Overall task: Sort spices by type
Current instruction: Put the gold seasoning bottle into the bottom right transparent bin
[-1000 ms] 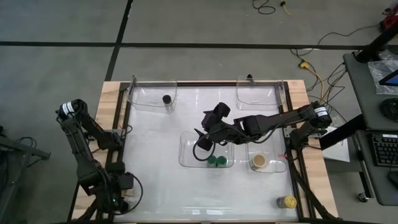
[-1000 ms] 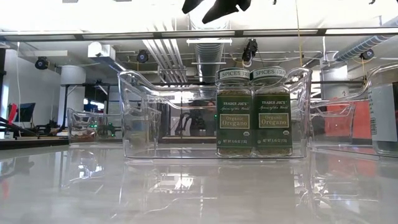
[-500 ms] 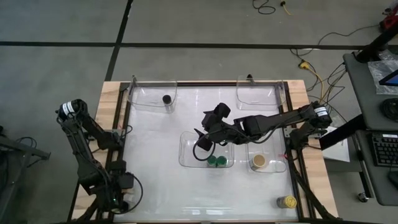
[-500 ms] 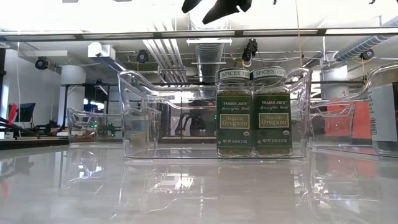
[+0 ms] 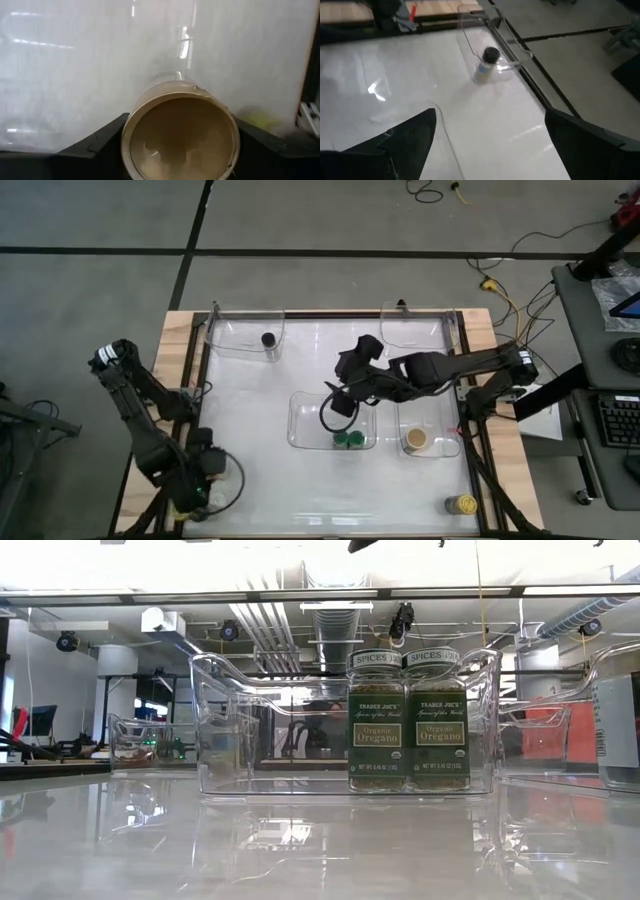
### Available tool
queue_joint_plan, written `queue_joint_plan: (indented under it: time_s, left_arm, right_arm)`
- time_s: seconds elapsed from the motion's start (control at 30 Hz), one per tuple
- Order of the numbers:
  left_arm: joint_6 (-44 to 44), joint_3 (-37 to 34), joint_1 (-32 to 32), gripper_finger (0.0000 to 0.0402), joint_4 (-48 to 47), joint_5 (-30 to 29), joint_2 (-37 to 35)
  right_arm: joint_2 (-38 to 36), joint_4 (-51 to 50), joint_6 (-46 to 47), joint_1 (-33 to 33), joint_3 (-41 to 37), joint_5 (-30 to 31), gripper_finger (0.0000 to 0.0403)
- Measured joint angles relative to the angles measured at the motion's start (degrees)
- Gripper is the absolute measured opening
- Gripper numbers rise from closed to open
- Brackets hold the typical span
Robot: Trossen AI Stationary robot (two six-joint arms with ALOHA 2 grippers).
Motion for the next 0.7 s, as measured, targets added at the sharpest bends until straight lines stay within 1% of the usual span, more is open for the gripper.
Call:
queue_joint_plan:
  time_s: [0.1, 0.2, 0.3, 0.4, 0.47, 0.57, 0.7]
  left_arm:
    - [2.62, 1.37, 5.16, 0.0256, 0.8, 0.0, 0.26]
    - [7.11, 4.15, 12.18, 0.0256, 0.55, -0.01, 2.3]
    - [12.67, 8.83, 19.42, 0.0256, 1.85, -0.1, 6.27]
    - [18.47, 14.93, 24.48, 0.0256, 2.96, -0.39, 12.49]
    - [20.96, 19.3, 26.11, 0.0256, 3.05, -0.3, 17.48]
    - [22.17, 25.65, 27.05, 0.0256, 2.78, 1.79, 24.16]
    - [20.68, 32.67, 28.08, 0.0256, 2.2, 3.47, 28.98]
  right_arm:
    - [-0.04, -7.59, -2.69, 0.48, 2.73, -0.32, 0.0364]
    - [-0.04, -18.2, -3.31, 1.06, 5.38, -1.55, 0.0363]
    - [-0.43, -27.87, -3.29, 1.3, 7.66, -4.47, 0.0363]
    - [-1.84, -33.96, -3.64, 1.99, 8.08, -7.63, 0.0363]
    - [-3.26, -36.56, -3.97, 2.77, 7.66, -9.38, 0.0363]
    - [-6.44, -39.28, -4.31, 4.02, 6.29, -9.67, 0.0363]
    - [-12.38, -38.51, -4.84, 5.66, 3.12, -9.57, 0.0363]
